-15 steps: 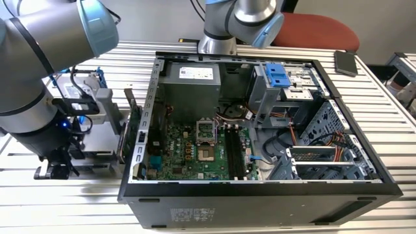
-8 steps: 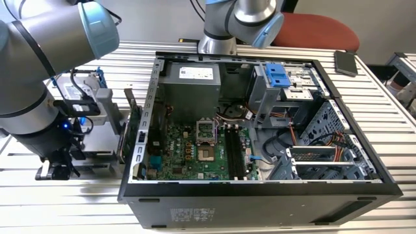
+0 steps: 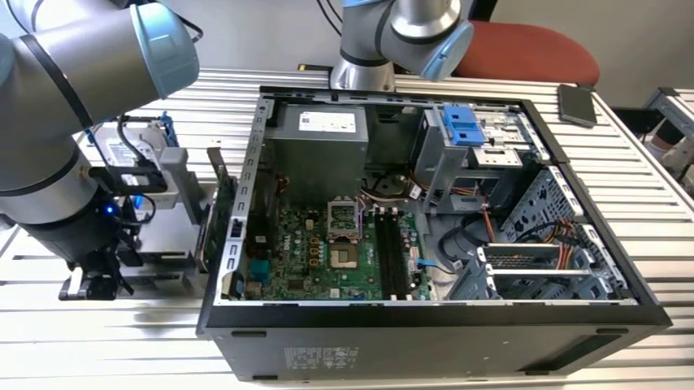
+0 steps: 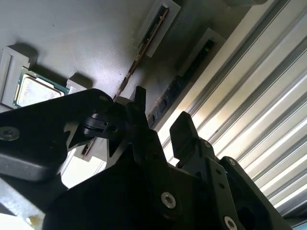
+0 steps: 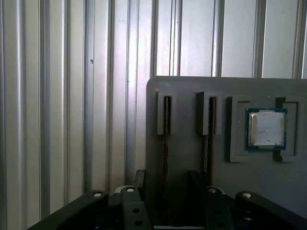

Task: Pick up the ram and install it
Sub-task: 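Pick up the ram and move it above insertion slot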

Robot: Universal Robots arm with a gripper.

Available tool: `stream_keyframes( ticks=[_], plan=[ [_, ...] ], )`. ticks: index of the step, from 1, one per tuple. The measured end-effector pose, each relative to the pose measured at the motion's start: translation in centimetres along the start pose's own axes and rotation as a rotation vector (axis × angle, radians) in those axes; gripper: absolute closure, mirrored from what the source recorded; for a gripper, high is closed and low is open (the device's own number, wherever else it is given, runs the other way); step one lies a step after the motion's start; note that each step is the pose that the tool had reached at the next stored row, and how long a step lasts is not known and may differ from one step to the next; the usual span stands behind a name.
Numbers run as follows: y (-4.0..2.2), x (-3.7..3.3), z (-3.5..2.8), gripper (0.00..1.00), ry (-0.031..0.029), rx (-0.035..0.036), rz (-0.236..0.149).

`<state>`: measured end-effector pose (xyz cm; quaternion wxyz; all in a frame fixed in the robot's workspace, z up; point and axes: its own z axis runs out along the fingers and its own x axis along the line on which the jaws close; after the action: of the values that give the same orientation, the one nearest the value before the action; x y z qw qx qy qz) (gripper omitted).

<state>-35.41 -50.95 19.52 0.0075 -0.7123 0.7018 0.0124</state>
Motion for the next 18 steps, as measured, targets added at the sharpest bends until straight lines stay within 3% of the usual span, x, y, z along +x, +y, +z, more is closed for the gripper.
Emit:
stream_keyframes(
  ticks=[3, 4, 18],
  plan=[
    [0.00, 0.00, 0.00, 0.00, 0.0000, 0.0000, 0.000],
    [0.00, 0.00, 0.00, 1.00, 0.0000, 0.0000, 0.000],
    [0.00, 0.00, 0.01, 1.00, 0.0000, 0.0000, 0.000]
  ],
)
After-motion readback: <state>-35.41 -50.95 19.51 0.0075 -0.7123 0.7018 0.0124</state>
